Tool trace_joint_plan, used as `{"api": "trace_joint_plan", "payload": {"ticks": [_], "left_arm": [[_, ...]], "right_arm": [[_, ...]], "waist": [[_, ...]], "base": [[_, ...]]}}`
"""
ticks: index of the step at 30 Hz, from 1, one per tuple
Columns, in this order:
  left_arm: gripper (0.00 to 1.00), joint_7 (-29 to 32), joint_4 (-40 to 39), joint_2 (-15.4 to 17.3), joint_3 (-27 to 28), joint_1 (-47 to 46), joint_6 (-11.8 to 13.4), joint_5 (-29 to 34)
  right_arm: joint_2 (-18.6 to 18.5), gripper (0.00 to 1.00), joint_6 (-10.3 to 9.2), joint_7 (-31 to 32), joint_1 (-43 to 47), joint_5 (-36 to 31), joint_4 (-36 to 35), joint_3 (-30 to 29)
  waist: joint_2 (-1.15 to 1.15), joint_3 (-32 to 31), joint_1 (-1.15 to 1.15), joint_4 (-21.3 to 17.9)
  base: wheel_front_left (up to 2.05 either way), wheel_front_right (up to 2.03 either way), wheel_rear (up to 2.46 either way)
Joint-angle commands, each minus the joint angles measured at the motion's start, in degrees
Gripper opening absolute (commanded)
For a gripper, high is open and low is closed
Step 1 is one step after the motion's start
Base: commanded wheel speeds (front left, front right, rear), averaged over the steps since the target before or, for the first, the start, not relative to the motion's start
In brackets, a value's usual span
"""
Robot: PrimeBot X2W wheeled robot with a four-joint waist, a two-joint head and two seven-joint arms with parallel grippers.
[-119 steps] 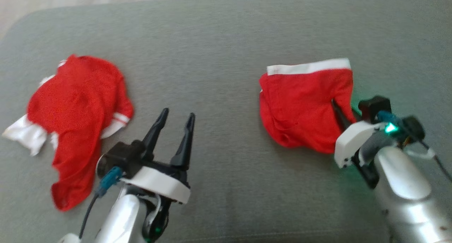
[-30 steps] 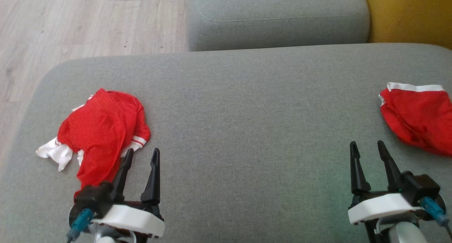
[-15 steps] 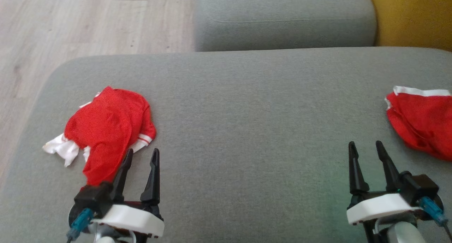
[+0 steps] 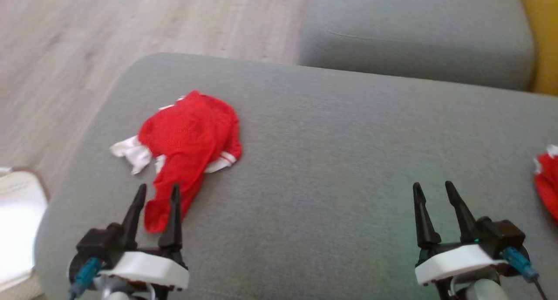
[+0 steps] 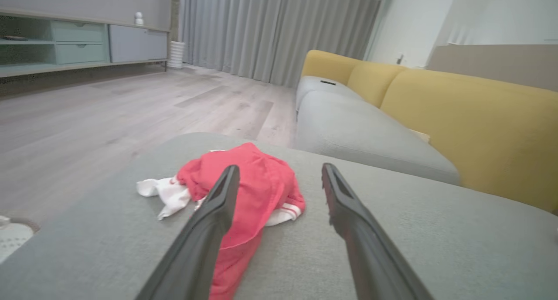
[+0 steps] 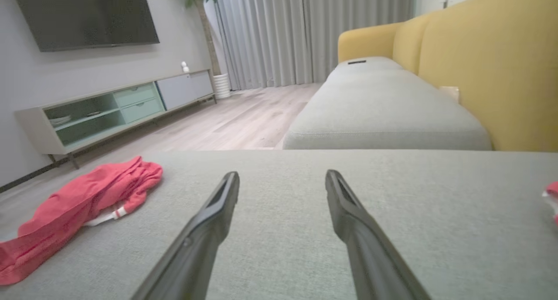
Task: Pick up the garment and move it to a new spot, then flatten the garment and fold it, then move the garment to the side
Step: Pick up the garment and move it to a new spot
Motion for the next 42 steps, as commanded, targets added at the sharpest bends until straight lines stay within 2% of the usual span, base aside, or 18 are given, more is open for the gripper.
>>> {"api": "trace_joint_plan", "payload": {"ticks": [1,10,15,19,25,28,32,37,40,41,42], "left_arm": [[1.0,-0.7,-1.7,0.1,2.3,-2.1,0.0,0.5],[1.0,-0.7,-0.5,0.1,5.9,-3.4,-1.3,2.9],[1.0,-0.7,2.7,0.6,6.8,-6.7,-2.4,4.8],[1.0,-0.7,10.2,3.1,5.5,-13.5,-3.5,6.3],[1.0,2.3,21.9,7.8,-0.5,-25.3,-4.4,6.2],[1.0,5.7,26.1,10.2,-6.3,-31.1,-4.5,4.2],[1.0,9.9,30.6,12.6,-13.1,-38.0,-4.5,-1.2],[1.0,15.2,35.6,14.6,-18.6,-42.8,-4.5,-6.5],[1.0,16.4,39.0,16.0,-21.9,-45.6,-4.5,-10.9],[0.58,16.1,39.6,16.1,-22.4,-46.1,-4.5,-12.2],[0.06,15.5,39.9,16.3,-22.9,-46.5,-4.5,-13.2]], "right_arm": [[-0.3,1.0,-0.04,-0.7,-1.4,0.4,-1.5,1.4],[-0.3,1.0,-0.04,-0.7,-2.5,1.5,-0.8,4.3],[-0.3,1.0,-0.04,-0.6,-4.3,1.4,-1.2,4.8],[-0.3,1.0,-0.04,-0.2,-6.2,0.2,-1.9,4.8],[-0.3,1.0,-0.04,0.4,-8.0,-1.4,-2.8,3.5],[-0.3,1.0,-0.04,0.6,-9.0,-2.0,-3.3,3.1],[-0.3,1.0,-0.04,0.9,-10.4,-2.8,-4.0,2.9],[-0.3,1.0,-0.04,1.2,-11.7,-3.2,-4.7,3.0],[-0.3,1.0,-0.04,1.3,-12.6,-3.5,-5.1,3.0],[-0.3,1.0,-0.04,1.3,-12.7,-3.6,-5.1,2.9],[-0.3,1.0,-0.04,1.3,-12.7,-3.6,-5.1,2.8]], "waist": [[0.0,-0.4,0.0,2.3],[0.0,1.2,0.0,6.5],[0.0,4.2,0.0,6.3],[0.0,8.1,0.0,4.9],[0.0,12.6,0.0,2.6],[0.0,14.8,0.0,1.4],[0.0,17.5,0.0,0.2],[0.0,19.7,0.0,-1.1],[0.0,21.1,0.0,-2.2],[0.0,21.2,0.0,-2.3],[0.0,21.3,0.0,-2.4]], "base": [[0.0,0.0,0.0],[0.0,0.0,0.0],[0.0,0.0,0.0],[0.0,0.0,0.0],[0.0,0.0,0.0],[0.0,0.0,0.0],[0.0,0.0,0.0],[0.0,0.0,0.0],[0.0,0.0,0.0],[0.0,0.0,0.0],[0.0,0.0,0.0]]}}
